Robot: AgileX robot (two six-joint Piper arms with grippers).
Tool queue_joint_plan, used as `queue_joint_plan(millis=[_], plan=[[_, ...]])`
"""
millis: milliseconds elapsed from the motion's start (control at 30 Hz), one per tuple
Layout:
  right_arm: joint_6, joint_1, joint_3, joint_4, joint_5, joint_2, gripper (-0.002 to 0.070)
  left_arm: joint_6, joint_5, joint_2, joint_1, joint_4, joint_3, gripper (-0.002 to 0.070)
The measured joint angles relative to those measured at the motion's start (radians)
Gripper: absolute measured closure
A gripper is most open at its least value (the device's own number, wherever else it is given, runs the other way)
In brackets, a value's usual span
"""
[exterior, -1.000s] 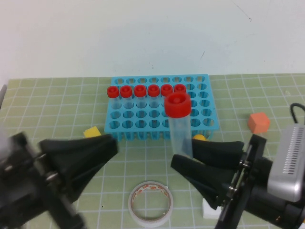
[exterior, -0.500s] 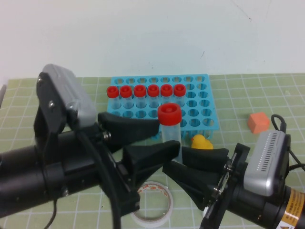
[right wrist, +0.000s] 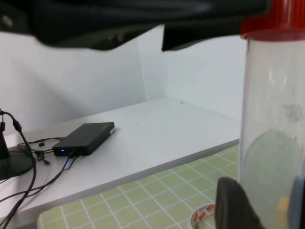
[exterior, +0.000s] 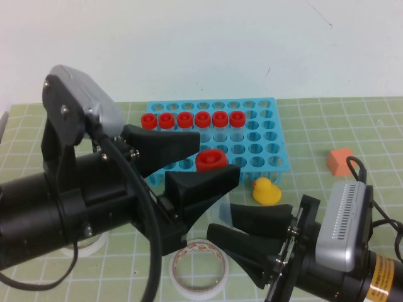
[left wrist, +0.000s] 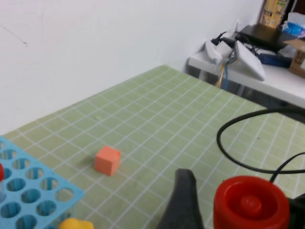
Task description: Place the test tubes
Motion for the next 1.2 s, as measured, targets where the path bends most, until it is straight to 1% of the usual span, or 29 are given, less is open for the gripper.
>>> queue_joint_plan(millis=[200, 367, 467, 767, 900, 1067, 1200], plan=[[0.0, 0.0, 0.0, -0.02, 0.0, 0.0, 0.044, -0.037, 0.051, 0.0, 0.0, 0.0, -0.008, 0.0158], [0.0, 0.0, 0.0, -0.035, -0.004, 0.0, 0.044, -0.043, 0.058, 0.0, 0.0, 0.0, -0.008, 0.0235], [0.0, 0.0, 0.0, -0.041, -0.005, 0.0, 0.044, -0.045, 0.059, 0.0, 0.0, 0.0, -0.008, 0.0256], [0.0, 0.0, 0.0, -0.044, -0.005, 0.0, 0.044, -0.045, 0.057, 0.0, 0.0, 0.0, -0.008, 0.0262], [0.0, 0.0, 0.0, -0.044, -0.005, 0.0, 0.0441, -0.045, 0.048, 0.002, 0.0, 0.0, -0.008, 0.0242], [0.0, 0.0, 0.0, -0.039, -0.005, 0.0, 0.0441, -0.045, 0.076, 0.015, 0.0, 0.015, -0.008, 0.0155], [0.0, 0.0, 0.0, -0.039, -0.005, 0.0, 0.0441, -0.047, 0.09, 0.033, 0.0, 0.019, -0.008, 0.0139]])
